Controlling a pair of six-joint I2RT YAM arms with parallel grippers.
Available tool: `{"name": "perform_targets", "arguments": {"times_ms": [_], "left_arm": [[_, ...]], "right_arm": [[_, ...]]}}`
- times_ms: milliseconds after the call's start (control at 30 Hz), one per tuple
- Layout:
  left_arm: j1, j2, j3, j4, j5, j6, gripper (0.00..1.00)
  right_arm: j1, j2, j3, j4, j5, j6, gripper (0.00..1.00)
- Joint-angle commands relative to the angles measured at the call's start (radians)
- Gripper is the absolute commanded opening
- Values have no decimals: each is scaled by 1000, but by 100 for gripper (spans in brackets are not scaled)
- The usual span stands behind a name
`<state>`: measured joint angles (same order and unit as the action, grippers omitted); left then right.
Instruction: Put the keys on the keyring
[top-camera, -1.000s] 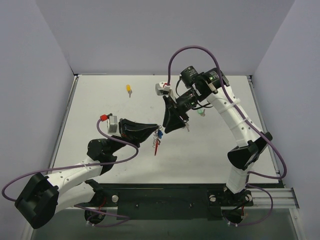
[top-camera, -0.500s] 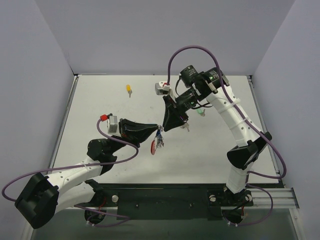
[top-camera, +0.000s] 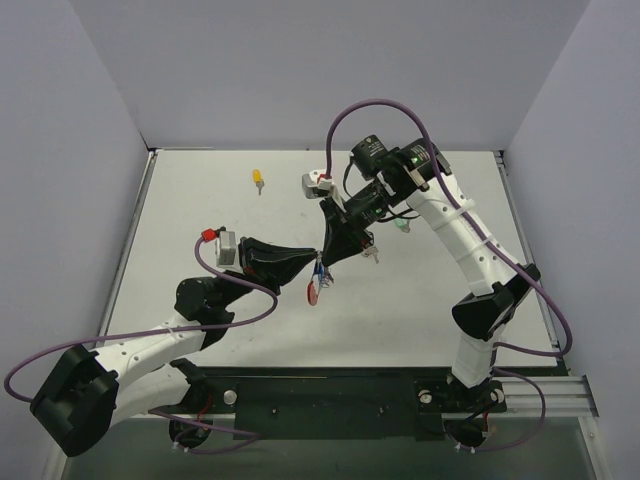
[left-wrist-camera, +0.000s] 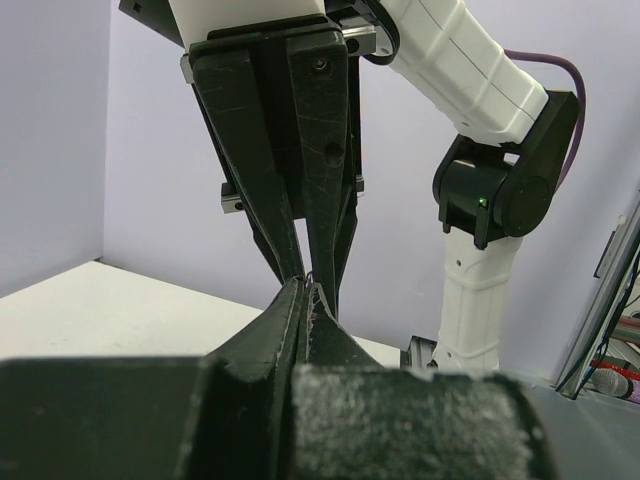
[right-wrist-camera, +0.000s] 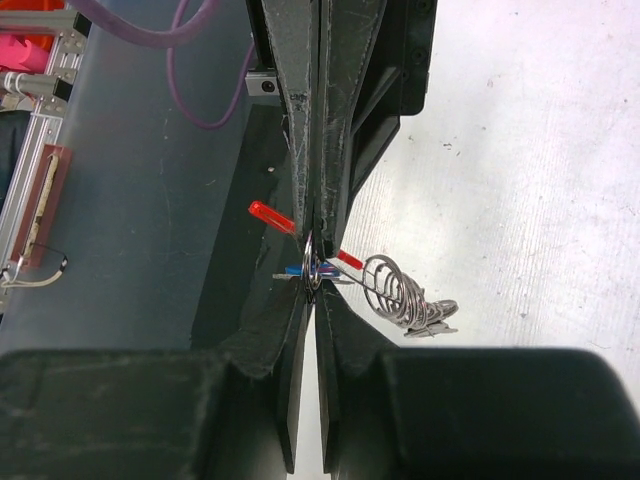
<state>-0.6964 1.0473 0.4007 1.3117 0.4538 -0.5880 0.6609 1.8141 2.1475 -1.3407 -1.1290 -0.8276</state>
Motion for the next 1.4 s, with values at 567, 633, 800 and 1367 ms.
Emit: {"name": "perform_targets", "arguments": {"times_ms": [567,633,800,1367], "left_arm": [[6,34,32,202,22,-35,0],[6,36,33,202,23,-33,0],[8,37,30,204,29,-33,0],[8,8,35,216,13,-27,0]], "right_arm": [[-24,16,74,-74,-32,2,3],[-24,14,68,-74,-35,1,1],[-33,11,69,-74,-34,1,1],[-15,22,9,-25,-43,48,2]]}}
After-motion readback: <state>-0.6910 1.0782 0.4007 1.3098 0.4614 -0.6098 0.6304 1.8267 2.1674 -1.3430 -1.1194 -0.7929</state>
